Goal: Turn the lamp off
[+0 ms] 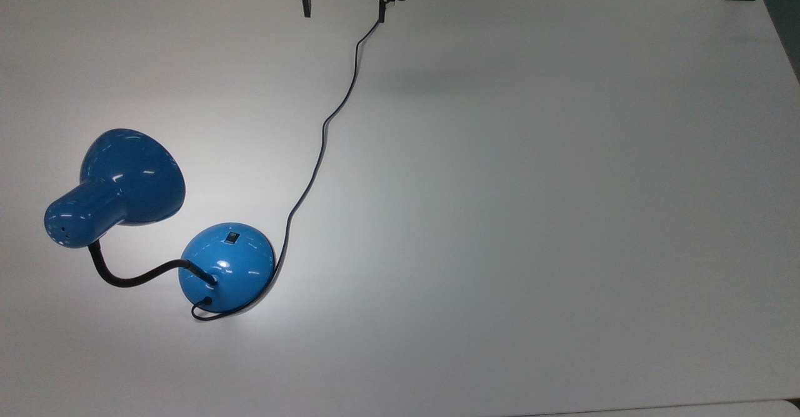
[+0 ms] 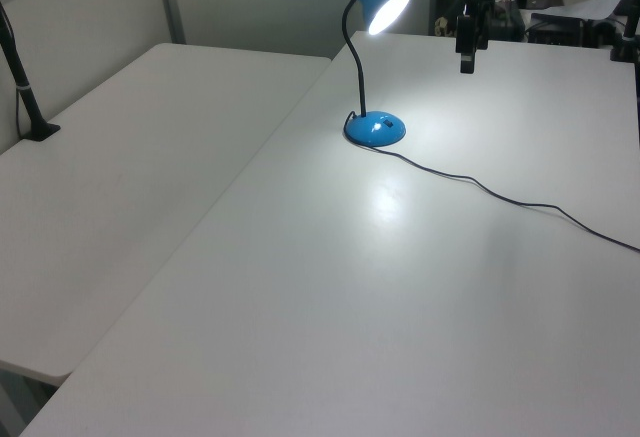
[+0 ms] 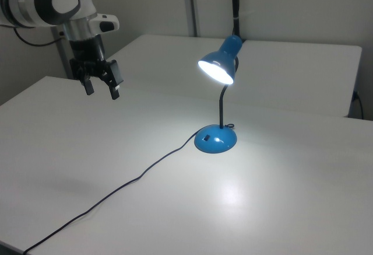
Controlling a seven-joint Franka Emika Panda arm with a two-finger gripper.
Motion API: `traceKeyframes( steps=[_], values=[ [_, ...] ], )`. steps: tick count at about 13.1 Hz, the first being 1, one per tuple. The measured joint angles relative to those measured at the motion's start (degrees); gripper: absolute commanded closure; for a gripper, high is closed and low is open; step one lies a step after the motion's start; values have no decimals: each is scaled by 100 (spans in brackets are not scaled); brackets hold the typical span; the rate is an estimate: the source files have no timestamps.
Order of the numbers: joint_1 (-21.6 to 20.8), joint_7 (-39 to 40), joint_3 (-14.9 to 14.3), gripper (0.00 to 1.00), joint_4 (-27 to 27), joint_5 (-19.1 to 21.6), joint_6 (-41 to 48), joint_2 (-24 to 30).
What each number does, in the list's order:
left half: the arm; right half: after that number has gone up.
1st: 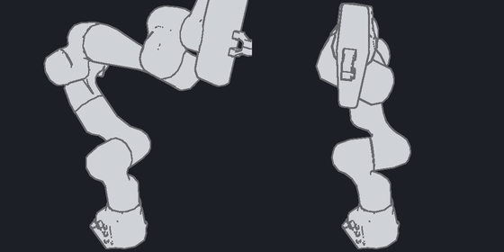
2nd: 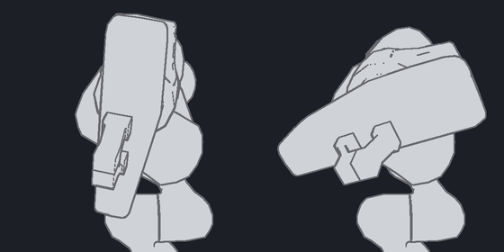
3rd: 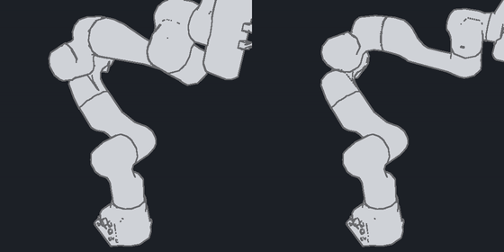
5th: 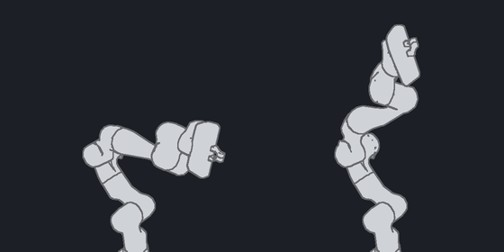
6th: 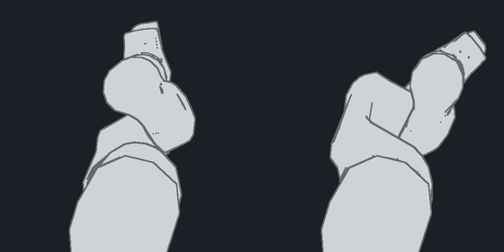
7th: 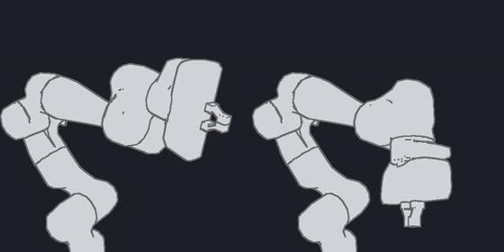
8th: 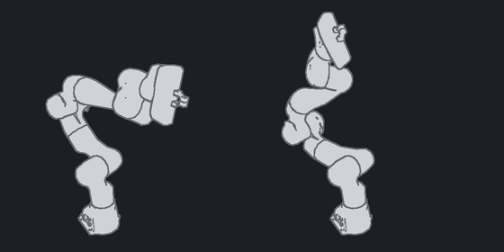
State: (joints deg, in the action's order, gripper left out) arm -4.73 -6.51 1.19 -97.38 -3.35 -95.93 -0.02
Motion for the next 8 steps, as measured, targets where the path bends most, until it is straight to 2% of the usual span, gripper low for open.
traceKeyframes(
  steps=[6, 7, 8],
  values=[
    [0, 3, -1, 0, 0, 0, 45, -3],
    [0, 4, -1, 6, 0, 0, 47, -4],
    [0, 9, -1, 24, 0, 0, 50, -6]
  ],
)
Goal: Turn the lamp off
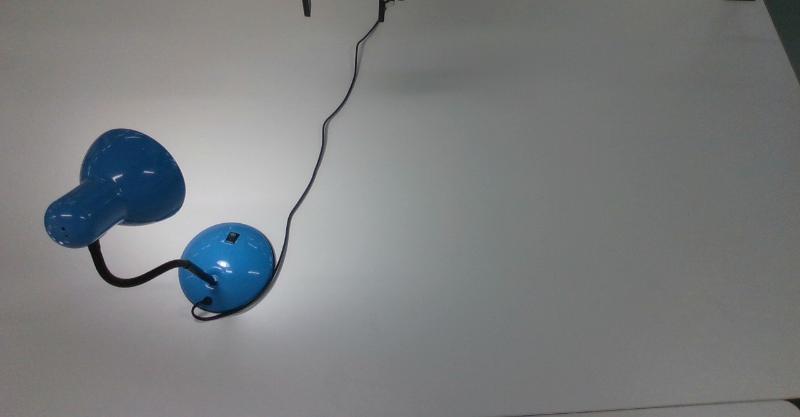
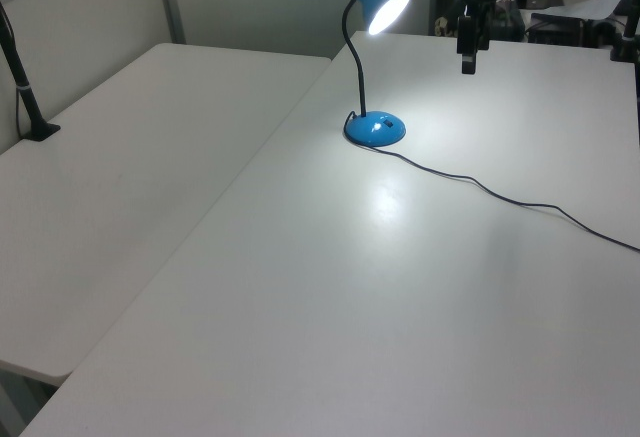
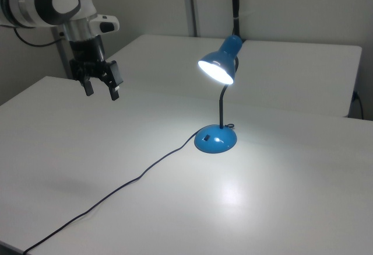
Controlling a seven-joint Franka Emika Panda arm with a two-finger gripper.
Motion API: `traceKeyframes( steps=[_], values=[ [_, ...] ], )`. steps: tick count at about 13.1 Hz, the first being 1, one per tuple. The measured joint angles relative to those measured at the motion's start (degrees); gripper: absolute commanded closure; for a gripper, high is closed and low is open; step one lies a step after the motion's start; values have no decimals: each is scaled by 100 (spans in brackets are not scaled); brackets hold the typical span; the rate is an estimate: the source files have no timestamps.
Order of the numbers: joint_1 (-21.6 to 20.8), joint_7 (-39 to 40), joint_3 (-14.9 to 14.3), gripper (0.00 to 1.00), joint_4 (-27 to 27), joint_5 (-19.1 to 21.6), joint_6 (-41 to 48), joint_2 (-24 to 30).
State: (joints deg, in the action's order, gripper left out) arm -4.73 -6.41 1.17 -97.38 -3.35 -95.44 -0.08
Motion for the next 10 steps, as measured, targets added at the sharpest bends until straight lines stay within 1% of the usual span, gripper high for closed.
traceKeyframes(
  steps=[1, 2, 3, 5, 10],
  values=[
    [0, 20, 0, 57, 0, 0, 1, -1],
    [0, 93, 0, 87, 0, 0, 2, -4],
    [0, 251, 0, 100, 0, 0, 3, -4],
    [0, 375, -6, 100, 0, 0, 9, -6],
    [1, 396, -10, 100, 0, 0, 10, -24]
  ],
)
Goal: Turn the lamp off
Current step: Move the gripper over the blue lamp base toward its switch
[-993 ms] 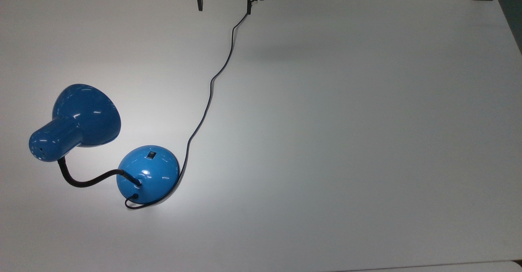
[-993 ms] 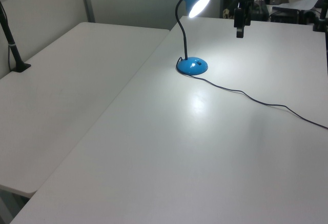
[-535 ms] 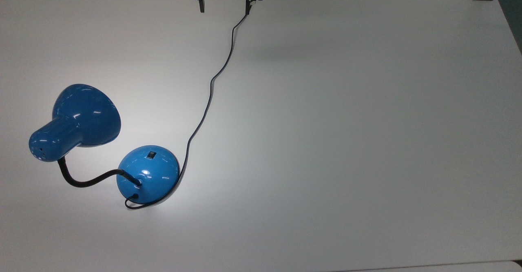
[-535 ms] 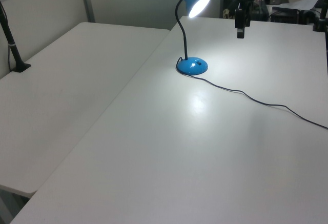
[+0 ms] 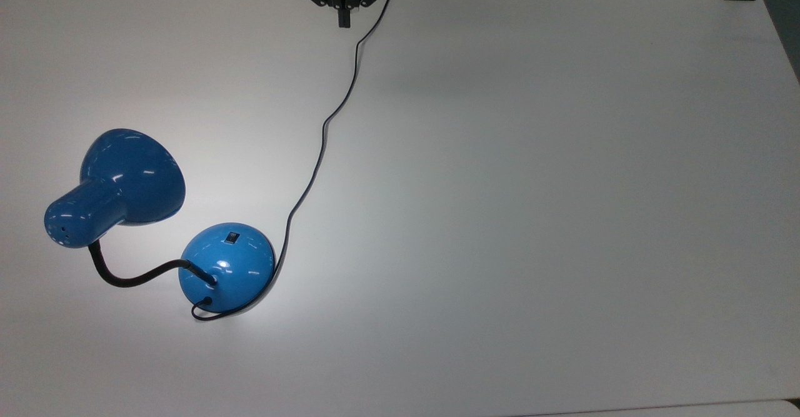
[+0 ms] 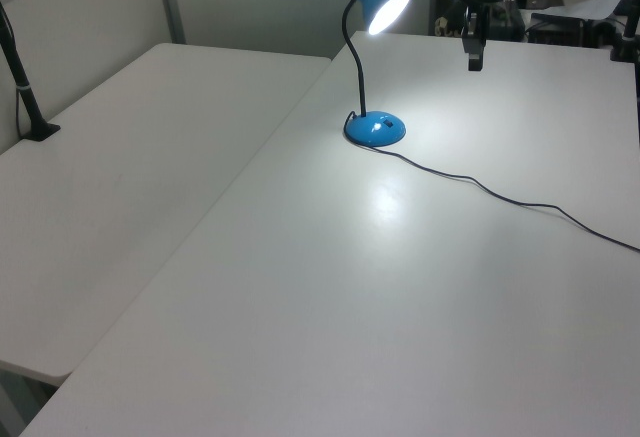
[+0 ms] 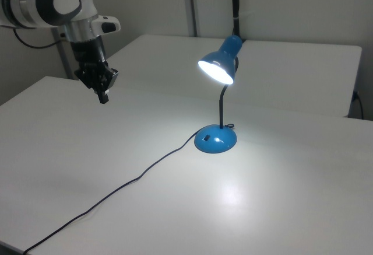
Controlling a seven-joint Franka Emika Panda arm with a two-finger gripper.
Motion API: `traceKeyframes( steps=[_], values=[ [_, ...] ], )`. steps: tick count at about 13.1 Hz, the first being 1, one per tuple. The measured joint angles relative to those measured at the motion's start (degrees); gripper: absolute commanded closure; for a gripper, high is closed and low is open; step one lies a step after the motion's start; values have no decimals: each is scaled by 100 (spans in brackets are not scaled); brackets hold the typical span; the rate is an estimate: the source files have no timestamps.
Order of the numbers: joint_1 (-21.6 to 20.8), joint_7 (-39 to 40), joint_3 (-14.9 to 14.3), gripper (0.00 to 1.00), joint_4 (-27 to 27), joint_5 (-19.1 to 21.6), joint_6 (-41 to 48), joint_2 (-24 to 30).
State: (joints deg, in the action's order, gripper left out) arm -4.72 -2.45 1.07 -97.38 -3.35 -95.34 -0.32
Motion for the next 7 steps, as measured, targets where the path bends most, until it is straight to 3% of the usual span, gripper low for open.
traceKeyframes(
  steps=[3, 7],
  values=[
    [79, -3, -24, 100, 1, 0, -82, -82],
    [458, -278, -53, 100, -4, 1, -839, -428]
  ],
)
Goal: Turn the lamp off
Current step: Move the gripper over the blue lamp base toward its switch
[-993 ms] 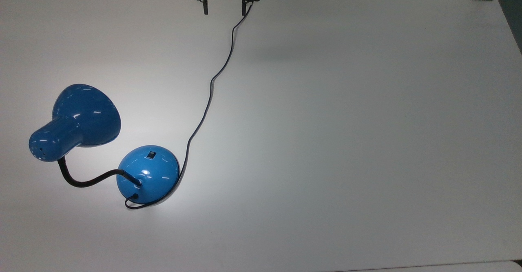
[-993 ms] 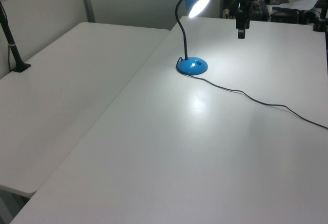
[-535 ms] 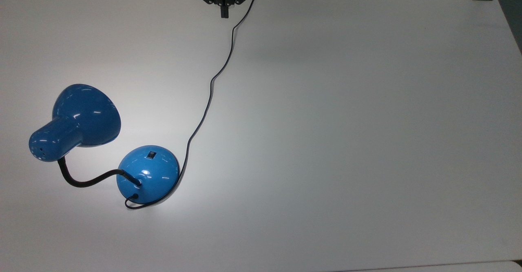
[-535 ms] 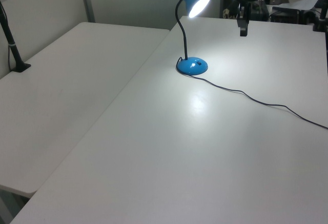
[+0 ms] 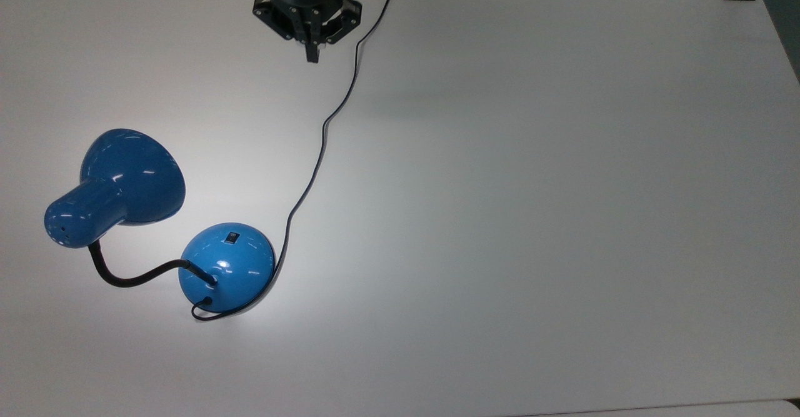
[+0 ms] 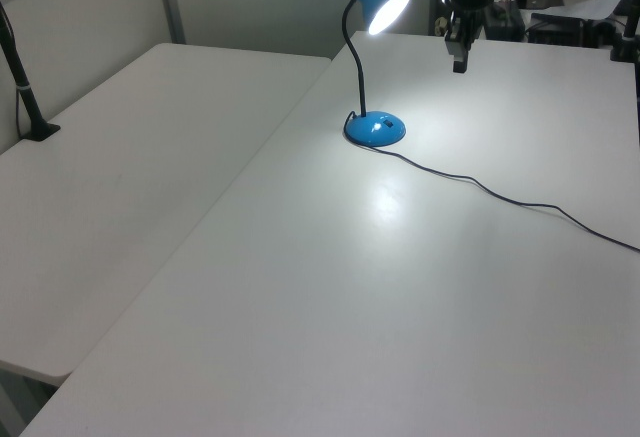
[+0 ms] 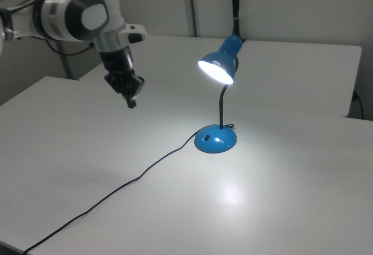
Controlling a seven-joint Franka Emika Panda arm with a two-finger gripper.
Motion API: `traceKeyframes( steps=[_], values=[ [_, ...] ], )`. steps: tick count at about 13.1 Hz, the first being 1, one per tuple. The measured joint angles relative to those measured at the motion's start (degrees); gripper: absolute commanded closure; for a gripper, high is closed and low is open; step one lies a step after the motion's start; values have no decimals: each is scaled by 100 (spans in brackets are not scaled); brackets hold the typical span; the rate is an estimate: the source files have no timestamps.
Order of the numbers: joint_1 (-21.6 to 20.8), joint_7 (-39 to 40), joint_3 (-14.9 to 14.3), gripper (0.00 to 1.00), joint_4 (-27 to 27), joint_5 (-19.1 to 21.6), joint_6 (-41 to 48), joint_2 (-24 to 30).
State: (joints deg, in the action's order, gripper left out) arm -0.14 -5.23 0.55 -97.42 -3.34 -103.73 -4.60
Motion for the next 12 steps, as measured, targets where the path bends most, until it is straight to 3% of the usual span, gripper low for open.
traceKeyframes(
  steps=[6, 12],
  values=[
    [578, -700, -31, 100, -56, 0, -1545, -800],
    [746, -1473, -36, 100, -308, 0, -3092, -1363]
  ],
)
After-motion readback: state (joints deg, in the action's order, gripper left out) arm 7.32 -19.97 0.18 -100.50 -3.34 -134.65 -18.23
